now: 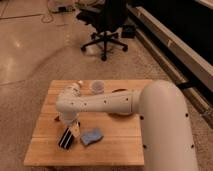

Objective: Place the eraser in the ceramic cup

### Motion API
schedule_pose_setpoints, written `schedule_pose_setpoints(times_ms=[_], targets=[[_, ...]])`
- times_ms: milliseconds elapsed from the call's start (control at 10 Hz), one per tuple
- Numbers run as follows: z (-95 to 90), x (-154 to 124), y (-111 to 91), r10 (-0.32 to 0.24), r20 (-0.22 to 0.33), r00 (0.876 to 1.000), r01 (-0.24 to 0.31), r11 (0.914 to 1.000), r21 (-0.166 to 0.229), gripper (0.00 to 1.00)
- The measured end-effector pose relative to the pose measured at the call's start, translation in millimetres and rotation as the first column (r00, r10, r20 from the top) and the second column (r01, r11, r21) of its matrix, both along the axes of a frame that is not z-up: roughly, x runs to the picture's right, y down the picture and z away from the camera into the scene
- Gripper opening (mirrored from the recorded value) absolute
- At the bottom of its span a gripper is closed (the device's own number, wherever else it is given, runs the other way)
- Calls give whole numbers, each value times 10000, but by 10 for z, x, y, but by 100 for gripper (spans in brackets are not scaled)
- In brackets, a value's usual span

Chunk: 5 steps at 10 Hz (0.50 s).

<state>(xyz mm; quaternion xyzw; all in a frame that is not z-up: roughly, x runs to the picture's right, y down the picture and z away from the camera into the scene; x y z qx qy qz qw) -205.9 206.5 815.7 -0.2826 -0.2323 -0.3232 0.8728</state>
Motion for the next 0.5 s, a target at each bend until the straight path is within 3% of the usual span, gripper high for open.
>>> schedule_pose_setpoints(times_ms=[300, 400, 500], targets=[[113, 63, 88, -55, 167, 9998, 60, 9995, -306, 80], [123, 73, 103, -98, 180, 9998, 105, 9992, -387, 75], [121, 56, 119, -160, 246, 9996, 171, 9987, -487, 65]])
